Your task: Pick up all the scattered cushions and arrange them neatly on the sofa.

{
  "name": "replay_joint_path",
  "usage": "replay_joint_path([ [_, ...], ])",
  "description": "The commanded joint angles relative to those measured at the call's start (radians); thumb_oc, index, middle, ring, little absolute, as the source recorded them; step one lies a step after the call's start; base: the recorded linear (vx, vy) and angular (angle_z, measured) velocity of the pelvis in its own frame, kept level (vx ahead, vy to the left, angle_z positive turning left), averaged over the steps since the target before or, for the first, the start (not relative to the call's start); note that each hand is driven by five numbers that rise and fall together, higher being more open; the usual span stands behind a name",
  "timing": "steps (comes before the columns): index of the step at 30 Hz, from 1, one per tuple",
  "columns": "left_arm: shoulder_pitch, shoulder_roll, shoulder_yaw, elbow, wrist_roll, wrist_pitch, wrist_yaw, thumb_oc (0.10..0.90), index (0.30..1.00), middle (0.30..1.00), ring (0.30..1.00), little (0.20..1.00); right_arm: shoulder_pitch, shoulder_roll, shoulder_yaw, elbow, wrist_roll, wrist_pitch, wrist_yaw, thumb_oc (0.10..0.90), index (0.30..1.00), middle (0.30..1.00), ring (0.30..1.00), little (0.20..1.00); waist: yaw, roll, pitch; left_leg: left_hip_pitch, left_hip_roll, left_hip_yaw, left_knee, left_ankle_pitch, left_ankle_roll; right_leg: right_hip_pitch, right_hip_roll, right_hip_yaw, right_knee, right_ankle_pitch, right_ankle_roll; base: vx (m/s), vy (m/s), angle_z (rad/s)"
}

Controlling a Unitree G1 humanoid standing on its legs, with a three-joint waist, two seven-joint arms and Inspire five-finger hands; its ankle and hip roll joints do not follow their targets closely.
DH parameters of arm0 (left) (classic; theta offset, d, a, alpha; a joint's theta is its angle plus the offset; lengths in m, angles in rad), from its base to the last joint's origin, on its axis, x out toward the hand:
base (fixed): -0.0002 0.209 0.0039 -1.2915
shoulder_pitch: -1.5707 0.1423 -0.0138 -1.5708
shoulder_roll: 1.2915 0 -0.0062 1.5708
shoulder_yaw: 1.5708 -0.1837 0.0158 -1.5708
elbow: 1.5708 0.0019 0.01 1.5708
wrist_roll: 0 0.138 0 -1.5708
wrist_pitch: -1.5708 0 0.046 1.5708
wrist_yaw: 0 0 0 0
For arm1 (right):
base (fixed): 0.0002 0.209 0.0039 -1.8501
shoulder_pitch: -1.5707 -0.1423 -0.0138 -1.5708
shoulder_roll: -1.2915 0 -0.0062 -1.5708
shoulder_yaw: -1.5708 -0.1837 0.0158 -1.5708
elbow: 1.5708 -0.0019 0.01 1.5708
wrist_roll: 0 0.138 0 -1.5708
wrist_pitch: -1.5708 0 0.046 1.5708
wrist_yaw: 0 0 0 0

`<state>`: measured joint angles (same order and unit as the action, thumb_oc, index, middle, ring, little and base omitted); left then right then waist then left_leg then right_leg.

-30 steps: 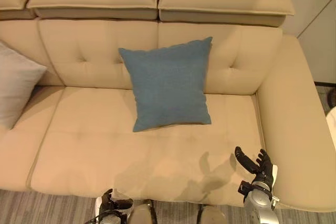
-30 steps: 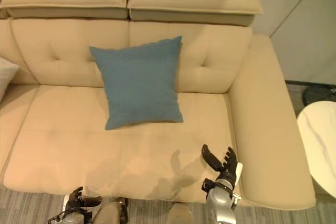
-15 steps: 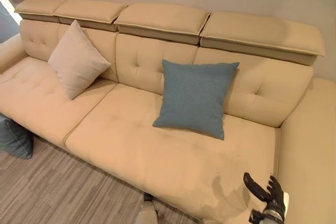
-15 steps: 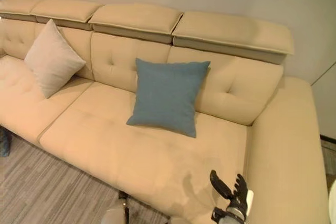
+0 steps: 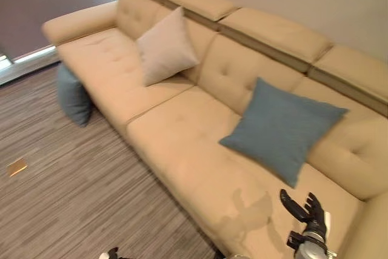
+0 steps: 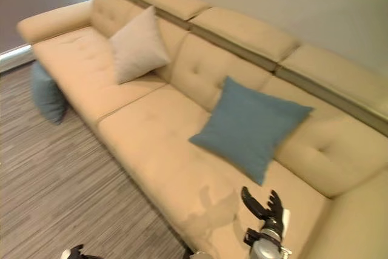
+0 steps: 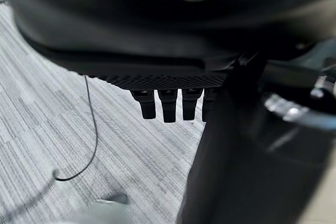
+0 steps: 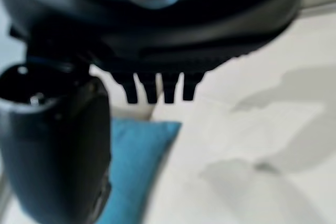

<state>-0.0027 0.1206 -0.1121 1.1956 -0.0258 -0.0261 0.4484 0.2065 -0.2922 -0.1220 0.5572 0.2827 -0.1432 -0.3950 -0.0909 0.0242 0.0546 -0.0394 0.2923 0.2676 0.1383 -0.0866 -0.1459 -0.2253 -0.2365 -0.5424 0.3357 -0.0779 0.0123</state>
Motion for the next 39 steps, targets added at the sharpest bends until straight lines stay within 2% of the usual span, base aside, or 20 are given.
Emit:
replay_joint_path([
  [1,-0.01,0.023,-0.018,-0.008,0.057,-0.025,0.016,0.8,0.9,0.9,0.9,0.9,-0.087,0.025,0.035,-0.041,-0.045,-0.034,0.006,0.8,0.9,0.9,0.9,0.9,0.004,-0.087,0.077,0.079,-0.056,-0.036,0.0,-0.12,0.037,0.026,-0.124,0.116,-0.208,0.205,0.176,-0.26,0.416,0.78],
  [2,-0.016,0.045,-0.011,-0.012,0.059,-0.028,0.003,0.8,0.9,0.9,0.9,0.9,-0.102,0.042,0.049,-0.045,-0.043,-0.035,0.014,0.8,0.9,0.9,0.9,0.9,0.024,-0.099,0.098,0.052,-0.094,-0.056,-0.006,-0.136,0.054,0.048,-0.136,0.108,-0.278,0.223,0.192,-0.17,0.264,0.61],
  [3,-0.016,0.046,-0.011,-0.012,0.06,-0.028,0.003,0.8,0.9,0.9,0.9,0.9,-0.103,0.042,0.049,-0.045,-0.043,-0.035,0.015,0.8,0.9,0.9,0.9,0.9,0.022,-0.101,0.099,0.053,-0.095,-0.057,-0.007,-0.136,0.056,0.05,-0.137,0.106,-0.281,0.225,0.193,-0.34,0.432,0.37],
  [5,-0.023,0.075,0.032,0.02,0.028,-0.021,0.006,0.8,0.9,0.9,0.9,0.9,-0.139,0.069,0.082,-0.019,-0.041,-0.034,0.03,0.8,0.9,0.9,0.9,0.9,0.028,-0.098,0.124,-0.001,-0.139,-0.114,-0.016,-0.128,0.085,0.039,-0.128,0.212,-0.282,0.201,0.186,-0.3,0.333,0.32],
  [7,-0.033,0.093,0.063,0.047,0.0,-0.014,0.004,0.8,0.9,0.9,0.9,0.9,-0.147,0.086,0.091,-0.011,-0.016,-0.038,0.041,0.8,0.9,0.9,0.9,0.9,0.01,-0.102,0.125,-0.046,-0.196,-0.154,-0.023,-0.091,0.118,0.035,-0.066,0.367,-0.24,0.136,0.15,-0.17,0.261,0.74],
  [8,-0.033,0.093,0.063,0.047,0.0,-0.014,0.004,0.8,0.9,0.9,0.9,0.9,-0.148,0.086,0.091,-0.011,-0.016,-0.038,0.041,0.8,0.9,0.9,0.9,0.9,0.009,-0.103,0.123,-0.049,-0.198,-0.155,-0.024,-0.089,0.118,0.033,-0.068,0.368,-0.24,0.137,0.15,-0.07,0.312,0.69],
  [9,-0.024,0.099,0.084,0.063,-0.004,-0.009,0.003,0.8,0.9,0.9,0.9,0.9,-0.147,0.087,0.11,-0.01,-0.004,-0.039,0.063,0.8,0.9,0.9,0.9,0.9,0.01,-0.088,0.119,-0.061,-0.233,-0.181,-0.027,-0.074,0.142,0.025,-0.023,0.438,-0.144,0.111,0.132,-0.04,0.261,0.58],
  [11,-0.005,0.111,0.089,0.086,0.005,-0.002,0.007,0.8,0.9,0.9,0.9,0.9,-0.149,0.077,0.131,-0.016,-0.02,-0.045,0.071,0.8,0.9,0.9,0.9,0.9,0.016,-0.072,0.116,-0.063,-0.25,-0.208,-0.038,-0.061,0.157,0.026,-0.008,0.453,-0.079,0.093,0.119,-0.02,0.234,0.58],
  [13,0.0,0.121,0.102,0.099,0.014,0.009,0.005,0.8,0.9,0.9,0.9,0.9,-0.139,0.069,0.153,-0.026,-0.036,-0.045,0.087,0.8,0.9,0.9,0.9,0.9,-0.007,-0.052,0.114,-0.054,-0.275,-0.265,-0.061,-0.047,0.167,-0.004,0.085,0.589,-0.024,0.039,0.097,0.03,0.161,0.53],
  [14,0.001,0.122,0.106,0.094,0.016,0.007,0.006,0.8,0.9,0.9,0.9,0.9,-0.136,0.063,0.157,-0.023,-0.041,-0.044,0.088,0.8,0.9,0.9,0.9,0.9,-0.011,-0.054,0.113,-0.047,-0.291,-0.28,-0.067,-0.045,0.168,0.008,0.108,0.62,-0.042,0.025,0.099,0.04,0.091,0.66],
  [15,0.001,0.122,0.107,0.094,0.016,0.007,0.006,0.8,0.9,0.9,0.9,0.9,-0.137,0.063,0.157,-0.023,-0.041,-0.044,0.088,0.8,0.9,0.9,0.9,0.9,-0.011,-0.053,0.111,-0.05,-0.291,-0.28,-0.068,-0.043,0.168,0.006,0.108,0.619,-0.045,0.028,0.1,0.06,0.043,0.67],
  [20,-0.002,0.115,0.099,0.08,-0.026,-0.009,-0.005,0.8,0.9,0.9,0.9,0.9,-0.164,0.047,0.205,0.007,-0.058,-0.038,0.098,0.8,0.9,0.9,0.9,0.9,-0.016,-0.051,0.121,-0.041,-0.341,-0.385,-0.085,-0.01,0.161,-0.033,0.231,0.658,-0.09,0.018,0.09,0.07,-0.068,0.79],
  [27,0.021,0.08,0.105,0.083,-0.047,-0.013,-0.009,0.8,0.9,0.9,0.9,0.9,-0.186,0.007,0.271,-0.027,-0.127,-0.029,0.127,0.8,0.9,0.9,0.9,0.9,0.012,-0.076,0.097,-0.042,-0.351,-0.417,-0.039,-0.038,0.141,0.061,0.251,0.675,-0.195,0.014,0.055,0.11,-0.165,0.41],
  [29,0.033,0.063,0.096,0.084,-0.047,-0.01,-0.014,0.8,0.9,0.9,0.9,0.9,-0.179,-0.009,0.281,-0.04,-0.144,-0.035,0.129,0.8,0.9,0.9,0.9,0.9,0.017,-0.086,0.114,-0.092,-0.34,-0.394,0.131,-0.068,0.121,0.091,0.26,0.658,-0.207,0.003,0.032,0.08,-0.228,0.59],
  [31,0.026,0.056,0.089,0.078,-0.033,-0.002,-0.01,0.8,0.9,0.9,0.9,0.9,-0.167,-0.015,0.278,-0.04,-0.152,-0.031,0.125,0.8,0.9,0.9,0.9,0.9,0.008,-0.093,0.146,-0.185,-0.287,-0.283,0.283,-0.02,0.11,0.113,0.244,0.617,-0.213,-0.007,0.012,-0.02,-0.125,0.82],
  [32,0.026,0.056,0.089,0.077,-0.033,-0.002,-0.01,0.8,0.9,0.9,0.9,0.9,-0.167,-0.016,0.278,-0.04,-0.152,-0.031,0.125,0.8,0.9,0.9,0.9,0.9,0.007,-0.09,0.145,-0.19,-0.285,-0.285,0.291,-0.024,0.109,0.112,0.246,0.616,-0.212,-0.007,0.012,0.01,-0.138,0.99],
  [33,0.028,0.052,0.085,0.061,-0.028,-0.005,-0.011,0.8,0.9,0.9,0.9,0.9,-0.156,-0.014,0.276,-0.027,-0.154,-0.023,0.115,0.8,0.9,0.9,0.9,0.9,0.004,-0.095,0.156,-0.219,-0.22,-0.153,0.34,-0.021,0.132,0.137,0.236,0.578,-0.217,-0.018,0.002,0.06,-0.13,0.8],
  [34,0.028,0.056,0.082,0.05,-0.03,-0.009,-0.014,0.8,0.9,0.9,0.9,0.9,-0.153,-0.011,0.279,-0.014,-0.156,-0.023,0.114,0.8,0.9,0.9,0.9,0.9,0.01,-0.097,0.158,-0.236,-0.22,-0.128,0.344,-0.033,0.137,0.146,0.233,0.568,-0.221,-0.02,0.0,0.1,-0.126,0.63],
  [36,0.033,0.057,0.073,0.042,-0.034,-0.018,-0.023,0.8,0.9,0.9,0.9,0.9,-0.162,-0.009,0.294,-0.003,-0.171,-0.019,0.119,0.8,0.9,0.9,0.9,0.9,0.027,-0.099,0.157,-0.254,-0.283,-0.163,0.292,-0.069,0.149,0.154,0.236,0.568,-0.227,-0.026,0.007,0.15,0.005,0.57],
  [39,0.038,0.057,0.078,0.044,-0.043,-0.014,-0.028,0.8,0.9,0.9,0.9,0.9,-0.169,-0.007,0.315,0.014,-0.198,-0.013,0.127,0.8,0.9,0.9,0.9,0.9,0.04,-0.096,0.145,-0.259,-0.293,-0.196,0.174,-0.03,0.141,0.158,0.241,0.564,-0.233,-0.04,0.017,0.18,0.053,0.11],
])
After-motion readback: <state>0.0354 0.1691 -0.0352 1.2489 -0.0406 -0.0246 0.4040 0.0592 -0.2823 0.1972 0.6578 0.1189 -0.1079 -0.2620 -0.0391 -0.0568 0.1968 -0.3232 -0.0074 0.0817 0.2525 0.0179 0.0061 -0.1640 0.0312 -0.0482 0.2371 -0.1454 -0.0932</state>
